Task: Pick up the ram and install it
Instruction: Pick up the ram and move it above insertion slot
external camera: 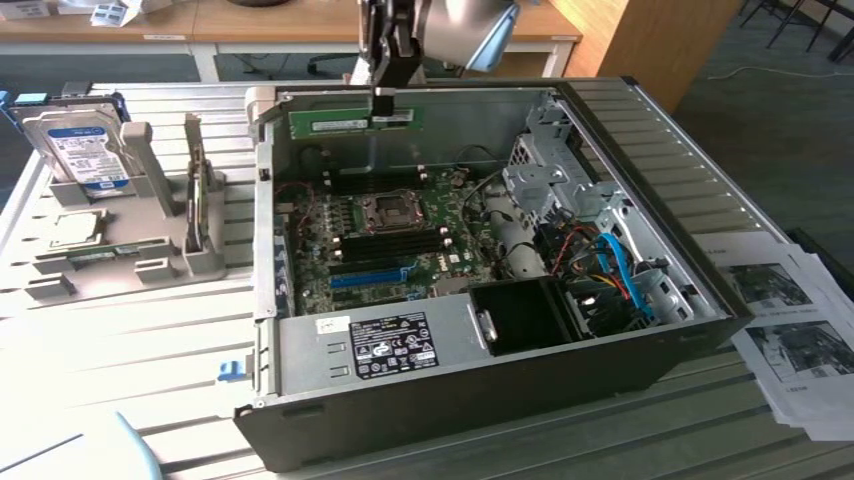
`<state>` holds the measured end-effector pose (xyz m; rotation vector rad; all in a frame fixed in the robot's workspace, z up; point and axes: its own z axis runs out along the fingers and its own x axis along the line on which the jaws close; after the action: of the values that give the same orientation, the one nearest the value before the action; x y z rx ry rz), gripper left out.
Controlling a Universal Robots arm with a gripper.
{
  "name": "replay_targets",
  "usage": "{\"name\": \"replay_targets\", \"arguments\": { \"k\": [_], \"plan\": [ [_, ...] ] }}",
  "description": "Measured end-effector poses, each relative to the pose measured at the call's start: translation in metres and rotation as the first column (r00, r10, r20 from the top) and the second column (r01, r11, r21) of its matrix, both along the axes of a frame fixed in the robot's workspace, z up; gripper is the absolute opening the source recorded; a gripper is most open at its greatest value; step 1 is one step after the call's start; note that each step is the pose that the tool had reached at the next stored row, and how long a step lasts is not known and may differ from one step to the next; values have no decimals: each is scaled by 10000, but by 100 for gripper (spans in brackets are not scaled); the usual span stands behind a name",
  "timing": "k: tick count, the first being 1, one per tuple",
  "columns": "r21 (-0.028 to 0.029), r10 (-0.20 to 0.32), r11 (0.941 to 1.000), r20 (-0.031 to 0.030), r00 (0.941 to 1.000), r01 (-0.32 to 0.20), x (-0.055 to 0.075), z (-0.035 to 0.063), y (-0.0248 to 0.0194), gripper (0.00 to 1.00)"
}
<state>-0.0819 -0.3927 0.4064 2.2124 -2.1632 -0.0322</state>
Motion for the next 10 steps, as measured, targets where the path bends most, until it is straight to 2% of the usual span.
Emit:
{"name": "replay_targets", "arguments": {
  "k": [5,10],
  "plan": [
    [-1,1,10000,0,10000,-1,96,0,0,11],
    [0,0,10000,0,10000,0,102,0,0,11]
  ]
}}
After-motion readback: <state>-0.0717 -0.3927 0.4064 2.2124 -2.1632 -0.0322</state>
